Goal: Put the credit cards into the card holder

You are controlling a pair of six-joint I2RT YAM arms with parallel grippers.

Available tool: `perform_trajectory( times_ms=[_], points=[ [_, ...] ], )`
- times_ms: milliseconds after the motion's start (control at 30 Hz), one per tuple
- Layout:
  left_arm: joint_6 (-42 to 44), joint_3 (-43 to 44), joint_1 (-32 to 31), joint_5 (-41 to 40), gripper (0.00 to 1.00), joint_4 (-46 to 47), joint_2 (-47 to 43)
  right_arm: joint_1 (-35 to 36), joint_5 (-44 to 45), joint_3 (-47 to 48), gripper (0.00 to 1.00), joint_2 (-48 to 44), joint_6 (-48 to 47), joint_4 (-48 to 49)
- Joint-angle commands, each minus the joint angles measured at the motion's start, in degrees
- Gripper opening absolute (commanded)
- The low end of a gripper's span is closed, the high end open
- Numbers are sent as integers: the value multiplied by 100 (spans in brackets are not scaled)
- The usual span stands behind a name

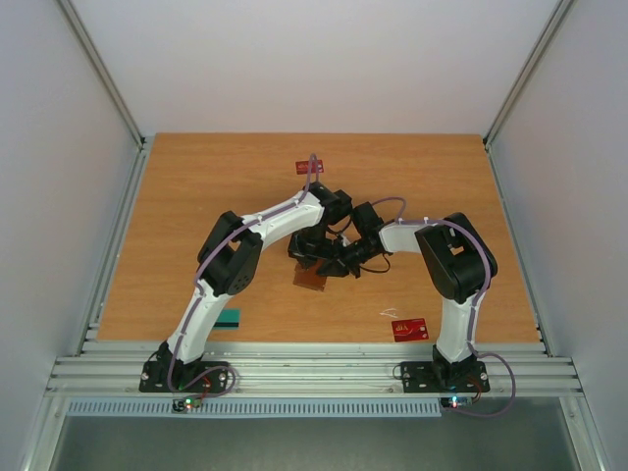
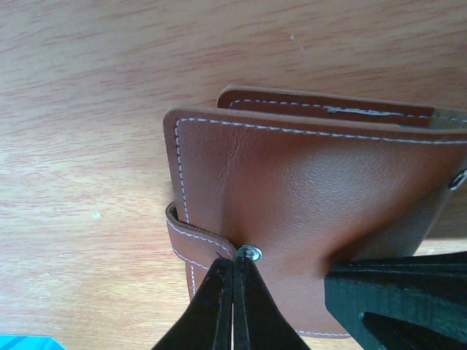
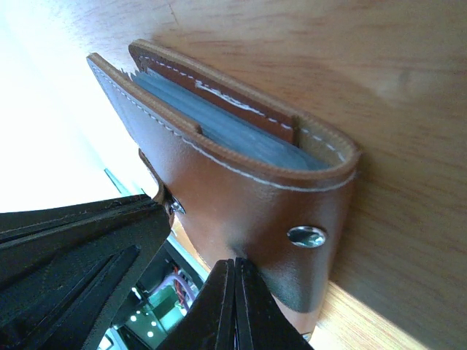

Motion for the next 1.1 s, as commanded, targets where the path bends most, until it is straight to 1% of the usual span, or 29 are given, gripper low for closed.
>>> perform_trajectory(
  times_ms=[0, 300, 700, 867, 1067],
  points=[
    [-113, 81, -157, 49, 0, 301, 107, -12, 1235, -309, 3, 755, 536, -735],
    [-185, 84, -159, 69, 0, 261, -15, -18, 1235, -297, 3, 770, 520, -757],
    [-271, 42, -152, -97, 0, 243, -207, -15, 1226, -263, 3, 809, 493, -793],
    [-325, -87, -158, -97, 0, 387, -356, -15, 1226, -255, 3, 814, 484, -803],
    [-343, -77, -157, -62, 0, 394, -273, -39, 1260, -256, 3, 792, 506, -833]
  ],
)
